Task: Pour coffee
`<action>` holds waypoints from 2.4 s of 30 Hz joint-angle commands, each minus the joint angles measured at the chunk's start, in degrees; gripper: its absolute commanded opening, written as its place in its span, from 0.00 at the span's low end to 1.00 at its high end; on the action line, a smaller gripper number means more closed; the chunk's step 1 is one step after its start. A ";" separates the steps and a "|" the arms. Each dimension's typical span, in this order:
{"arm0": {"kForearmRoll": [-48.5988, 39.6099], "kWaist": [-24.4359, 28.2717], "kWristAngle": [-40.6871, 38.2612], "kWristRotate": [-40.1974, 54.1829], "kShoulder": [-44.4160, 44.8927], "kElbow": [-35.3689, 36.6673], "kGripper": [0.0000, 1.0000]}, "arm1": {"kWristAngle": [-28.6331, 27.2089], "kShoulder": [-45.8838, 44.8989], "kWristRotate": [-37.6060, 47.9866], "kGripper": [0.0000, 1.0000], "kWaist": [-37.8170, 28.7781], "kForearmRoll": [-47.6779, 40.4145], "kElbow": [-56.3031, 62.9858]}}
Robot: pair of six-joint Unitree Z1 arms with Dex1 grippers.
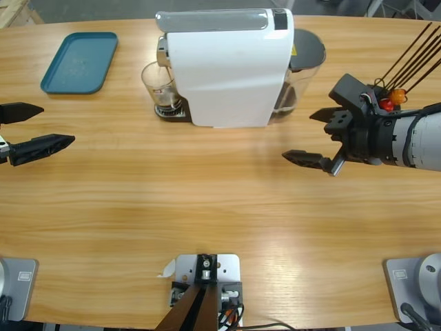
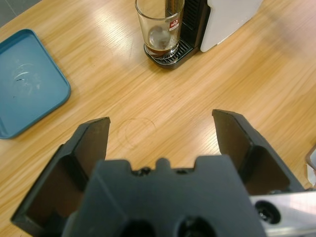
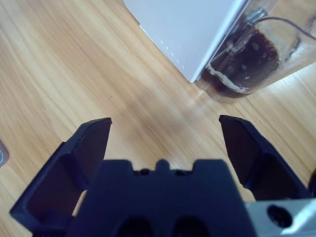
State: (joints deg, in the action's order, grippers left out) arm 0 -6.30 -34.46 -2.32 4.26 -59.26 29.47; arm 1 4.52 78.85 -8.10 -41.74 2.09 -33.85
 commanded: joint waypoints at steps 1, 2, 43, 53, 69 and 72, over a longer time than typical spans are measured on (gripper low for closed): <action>0.67 -0.37 -0.93 0.22 -1.39 -1.61 0.89 | -1.09 1.40 0.54 0.98 -0.63 -0.86 1.42; 0.67 -0.38 -0.93 0.22 -1.39 -1.61 0.89 | -1.09 1.41 0.54 0.98 -0.63 -0.86 1.42; 1.64 -0.35 0.64 0.50 4.12 -3.17 0.89 | -0.99 1.40 0.54 0.98 -0.63 -0.86 1.42; 1.90 -0.35 0.65 0.56 3.64 -3.19 0.89 | -0.83 1.57 0.54 0.98 -0.63 -0.86 1.42; 15.09 -0.37 -0.58 3.49 -10.26 -3.56 0.89 | 0.05 3.30 0.51 0.98 -0.63 -0.86 0.98; 19.90 -0.35 -0.58 3.72 -13.58 -7.20 0.89 | 0.05 4.03 0.49 0.98 -0.63 -0.86 0.79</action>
State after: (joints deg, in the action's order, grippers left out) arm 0 7.16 -34.53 -2.15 7.10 -65.31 28.42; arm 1 4.53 80.09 -8.10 -41.75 2.09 -33.85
